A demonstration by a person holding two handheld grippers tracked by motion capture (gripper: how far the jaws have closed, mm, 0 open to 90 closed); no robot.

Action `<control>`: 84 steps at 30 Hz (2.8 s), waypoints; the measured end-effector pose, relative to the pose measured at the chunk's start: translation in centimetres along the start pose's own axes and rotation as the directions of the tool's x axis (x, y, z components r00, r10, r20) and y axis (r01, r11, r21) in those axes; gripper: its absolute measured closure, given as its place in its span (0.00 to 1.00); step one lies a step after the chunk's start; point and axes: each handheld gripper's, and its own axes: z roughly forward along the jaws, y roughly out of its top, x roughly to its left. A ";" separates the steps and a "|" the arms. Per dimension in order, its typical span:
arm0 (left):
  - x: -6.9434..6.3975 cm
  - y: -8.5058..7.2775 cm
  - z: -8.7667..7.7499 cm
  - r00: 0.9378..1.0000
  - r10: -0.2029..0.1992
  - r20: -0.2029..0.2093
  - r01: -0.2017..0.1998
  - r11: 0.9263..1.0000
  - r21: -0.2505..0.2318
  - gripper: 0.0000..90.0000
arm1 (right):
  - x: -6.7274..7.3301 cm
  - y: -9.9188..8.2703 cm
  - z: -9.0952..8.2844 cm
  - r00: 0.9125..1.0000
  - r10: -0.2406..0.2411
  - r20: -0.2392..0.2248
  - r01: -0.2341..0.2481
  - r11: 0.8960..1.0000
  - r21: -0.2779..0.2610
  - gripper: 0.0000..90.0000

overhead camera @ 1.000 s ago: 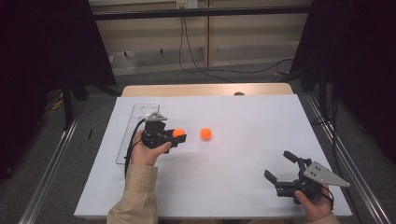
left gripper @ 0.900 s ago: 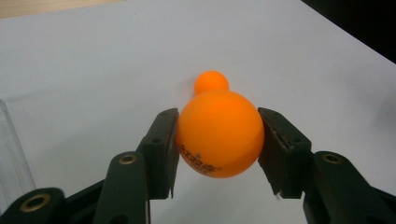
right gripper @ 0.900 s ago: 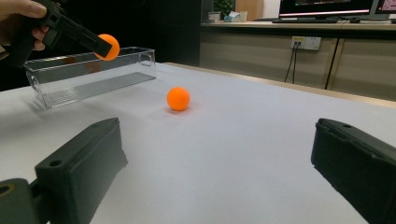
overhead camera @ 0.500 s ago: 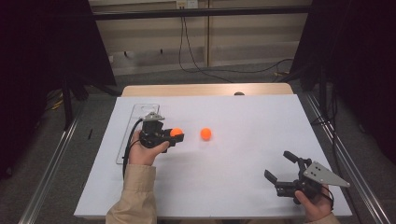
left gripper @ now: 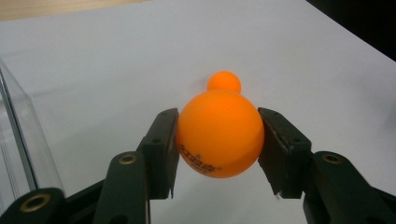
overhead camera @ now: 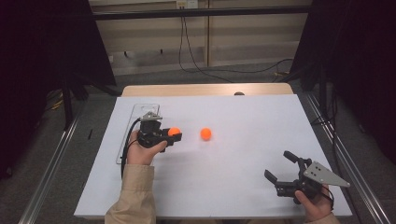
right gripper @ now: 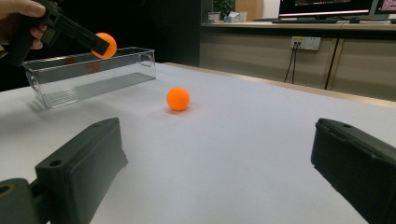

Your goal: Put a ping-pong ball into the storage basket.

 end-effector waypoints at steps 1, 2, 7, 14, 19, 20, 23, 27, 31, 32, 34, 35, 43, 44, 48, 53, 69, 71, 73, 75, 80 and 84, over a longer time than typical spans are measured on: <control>0.0 0.0 0.0 1.000 0.000 -0.001 0.000 1.000 0.000 0.57 | 0.0 0.0 0.0 1.000 0.000 0.000 0.000 1.000 0.000 0.02; 0.1 0.0 -0.1 1.000 -0.001 -0.001 0.001 1.000 0.001 0.57 | 0.0 0.0 0.0 1.000 0.000 0.000 0.000 1.000 0.000 0.02; 0.2 0.0 -0.2 1.000 -0.003 -0.007 0.003 1.000 0.000 0.57 | 0.0 0.0 0.0 1.000 0.000 0.000 0.000 1.000 -0.001 0.02; 0.2 0.0 -0.3 1.000 -0.011 -0.011 0.011 1.000 -0.007 0.57 | 0.0 0.0 0.0 1.000 0.002 0.002 -0.002 1.000 0.000 0.02; 0.4 0.0 -0.4 1.000 -0.012 -0.017 0.011 1.000 -0.008 0.57 | 0.0 0.0 0.0 1.000 0.001 0.001 -0.001 1.000 0.000 0.02; 0.4 0.0 -0.5 1.000 -0.007 -0.017 0.007 1.000 -0.003 0.57 | 0.0 0.0 0.0 1.000 0.000 0.001 0.000 1.000 0.000 0.02; 0.5 -0.1 -0.5 1.000 -0.013 -0.021 0.013 1.000 -0.007 0.57 | 0.0 0.0 0.0 1.000 0.002 0.002 -0.002 1.000 0.001 0.02; 0.6 -0.1 -0.6 1.000 -0.013 -0.026 0.012 1.000 -0.007 0.57 | 0.0 0.0 0.0 1.000 0.001 0.002 -0.001 1.000 0.000 0.02; 0.7 -0.1 -0.7 0.999 -0.019 -0.029 0.018 1.000 -0.011 0.57 | 0.0 0.0 0.0 1.000 0.000 0.001 0.000 1.000 -0.001 0.02; 0.7 -0.1 -0.7 0.999 -0.019 -0.029 0.018 1.000 -0.012 0.57 | 0.0 0.0 0.0 1.000 0.000 0.001 0.000 1.000 -0.001 0.02; 0.8 -0.1 -0.8 0.999 -0.018 -0.031 0.017 1.000 -0.012 0.57 | 0.0 0.0 0.0 1.000 -0.001 0.002 0.001 1.000 0.001 0.02; 0.8 -0.1 -0.8 0.999 -0.023 -0.034 0.023 1.000 -0.017 0.57 | 0.0 0.0 0.0 1.000 0.000 0.001 0.000 1.000 0.000 0.02; 1.0 -0.2 -0.9 0.999 -0.021 -0.047 0.020 1.000 -0.014 0.57 | 0.0 0.0 0.0 1.000 -0.001 0.001 0.001 1.000 0.000 0.02; 1.1 -0.2 -0.9 0.999 -0.022 -0.047 0.021 1.000 -0.013 0.57 | 0.0 0.0 0.0 1.000 -0.001 0.001 0.001 1.000 0.001 0.02; 1.2 -0.3 -1.1 0.998 -0.026 -0.057 0.025 1.000 -0.018 0.57 | 0.0 0.0 0.0 1.000 0.000 0.000 0.000 1.000 0.000 0.02; 1.4 -0.3 -1.3 0.998 -0.028 -0.062 0.026 0.999 -0.020 0.57 | 0.0 0.0 0.0 1.000 0.000 0.000 0.000 1.000 0.001 0.02; 2.0 -0.4 -1.8 0.996 -0.035 -0.085 0.032 0.999 -0.029 0.57 | 0.0 0.0 0.0 1.000 0.000 -0.001 0.000 1.000 0.001 0.02; 2.0 -0.4 -1.9 0.996 -0.038 -0.086 0.036 0.999 -0.031 0.57 | 0.0 0.0 0.0 1.000 0.000 -0.002 0.000 1.000 0.000 0.02; 2.1 -0.5 -1.9 0.995 -0.038 -0.089 0.035 0.999 -0.033 0.57 | 0.0 0.0 0.0 1.000 0.000 -0.001 0.000 1.000 0.001 0.02; 2.1 -0.5 -2.0 0.995 -0.039 -0.092 0.036 0.999 -0.034 0.57 | 0.0 0.0 0.0 1.000 0.002 0.000 -0.002 1.000 -0.001 0.02; 2.3 -0.5 -2.2 0.994 -0.043 -0.098 0.039 0.998 -0.039 0.57 | 0.0 0.0 0.0 1.000 0.001 -0.001 -0.001 1.000 -0.001 0.02; 2.4 -0.6 -2.3 0.994 -0.043 -0.104 0.039 0.998 -0.039 0.57 | 0.0 0.0 0.0 1.000 0.001 -0.002 -0.001 1.000 -0.001 0.02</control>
